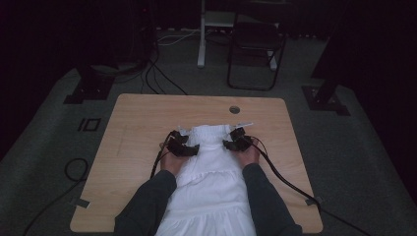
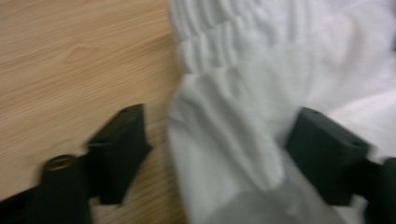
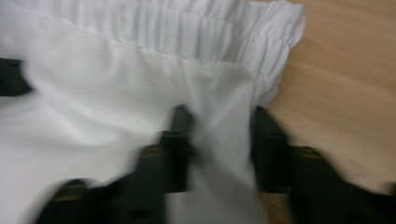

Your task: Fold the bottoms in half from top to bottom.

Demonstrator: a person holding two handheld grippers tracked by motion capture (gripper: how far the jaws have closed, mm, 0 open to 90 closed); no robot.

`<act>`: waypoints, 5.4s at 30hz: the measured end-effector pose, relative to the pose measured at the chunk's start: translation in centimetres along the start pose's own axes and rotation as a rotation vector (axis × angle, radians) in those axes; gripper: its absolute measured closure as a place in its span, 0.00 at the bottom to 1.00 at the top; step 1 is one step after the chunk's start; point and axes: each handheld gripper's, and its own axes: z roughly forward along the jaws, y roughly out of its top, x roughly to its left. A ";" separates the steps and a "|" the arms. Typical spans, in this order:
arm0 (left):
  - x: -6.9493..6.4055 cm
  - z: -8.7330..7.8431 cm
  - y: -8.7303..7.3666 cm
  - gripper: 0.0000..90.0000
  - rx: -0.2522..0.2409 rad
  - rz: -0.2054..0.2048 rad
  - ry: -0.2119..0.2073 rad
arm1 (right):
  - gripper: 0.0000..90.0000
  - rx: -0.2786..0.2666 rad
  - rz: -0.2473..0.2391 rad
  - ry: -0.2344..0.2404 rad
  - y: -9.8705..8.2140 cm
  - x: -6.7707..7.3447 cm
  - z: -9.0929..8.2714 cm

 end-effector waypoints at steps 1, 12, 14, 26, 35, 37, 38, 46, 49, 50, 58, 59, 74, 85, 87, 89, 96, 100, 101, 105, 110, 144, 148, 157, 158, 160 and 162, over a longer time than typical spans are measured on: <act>0.0 -0.1 0.1 0.45 0.002 0.000 -0.028 | 0.84 0.002 0.024 0.021 0.0 -0.1 0.0; 2.1 -3.2 3.4 0.96 -0.090 -0.042 -0.141 | 0.96 -0.129 0.055 0.088 2.2 -0.9 -2.7; 2.2 -4.4 5.0 0.96 -0.130 -0.025 -0.131 | 0.96 -0.179 0.049 0.088 3.3 -1.0 -3.9; 2.0 -10.1 11.1 0.95 -0.289 0.078 -0.084 | 0.96 -0.397 0.004 0.073 8.2 -0.7 -10.9; 1.1 -11.5 9.3 0.95 -0.275 0.116 -0.115 | 0.95 -0.377 -0.026 0.110 6.1 0.2 -12.0; 0.6 -12.4 8.5 0.95 -0.290 0.132 -0.135 | 0.95 -0.373 -0.033 0.119 5.4 0.5 -12.4; 0.6 -12.4 8.5 0.95 -0.290 0.132 -0.135 | 0.95 -0.373 -0.033 0.119 5.4 0.5 -12.4; -2.0 -16.5 3.1 0.95 -0.285 0.204 -0.222 | 0.95 -0.358 -0.097 0.197 0.9 2.7 -15.4; -2.9 -17.5 0.9 0.94 -0.266 0.225 -0.249 | 0.95 -0.338 -0.111 0.221 -1.3 3.8 -16.1; -3.2 -17.7 -0.1 0.94 -0.260 0.223 -0.267 | 0.95 -0.329 -0.120 0.230 -2.0 4.2 -16.2; -4.8 -15.4 -7.2 0.92 -0.074 0.206 -0.328 | 0.95 -0.185 -0.152 0.257 -8.2 6.3 -14.7; -4.8 -14.7 -7.9 0.92 -0.044 0.195 -0.333 | 0.95 -0.164 -0.153 0.257 -8.8 6.4 -14.2; -3.8 -9.6 -8.6 0.92 0.060 0.223 -0.270 | 0.94 0.028 -0.196 0.215 -10.7 6.7 -9.0; -2.6 -7.3 -6.0 0.91 0.071 0.165 -0.251 | 0.94 0.016 -0.184 0.148 -6.2 3.2 -5.5; -1.8 -6.4 -5.0 0.91 0.076 0.167 -0.224 | 0.94 0.013 -0.191 0.123 -5.5 3.2 -4.9; -1.2 -5.6 -4.1 0.91 0.073 0.178 -0.189 | 0.94 0.012 -0.193 0.103 -4.9 3.1 -4.4; 0.4 -2.5 -0.4 0.91 0.078 0.245 -0.052 | 0.94 -0.010 -0.152 0.050 -2.0 1.4 -1.9; 1.2 -0.9 1.3 0.91 0.083 0.251 -0.004 | 0.93 -0.018 -0.107 0.045 -0.4 0.0 -0.6; 1.2 -0.6 1.7 0.91 0.086 0.257 0.007 | 0.93 -0.019 -0.096 0.044 -0.1 -0.2 -0.4; 1.4 0.4 2.6 0.91 0.089 0.232 0.040 | 0.93 -0.035 -0.031 0.037 0.7 -1.2 0.4; 1.4 -0.1 2.7 0.95 0.078 0.215 0.015 | 0.96 -0.030 -0.006 0.044 1.1 -1.3 0.3; -2.1 -8.9 -7.1 0.97 0.103 0.253 -0.166 | 0.95 -0.041 -0.219 0.252 -9.0 6.3 -8.5; -1.3 -7.7 -5.8 0.97 0.103 0.262 -0.151 | 0.95 -0.012 -0.250 0.172 -8.5 6.5 -6.9; -0.2 -4.8 -3.1 0.97 0.075 0.287 -0.112 | 0.95 -0.032 -0.195 0.116 -5.1 3.2 -4.0; -0.1 -4.3 -2.7 0.97 0.070 0.282 -0.101 | 0.95 -0.033 -0.191 0.106 -4.9 3.0 -3.8; 0.2 -3.7 -2.1 0.97 0.067 0.266 -0.095 | 0.95 -0.032 -0.184 0.091 -4.4 2.7 -3.5; 0.5 -3.1 -1.6 0.97 0.061 0.245 -0.091 | 0.95 -0.030 -0.168 0.065 -3.3 2.0 -2.7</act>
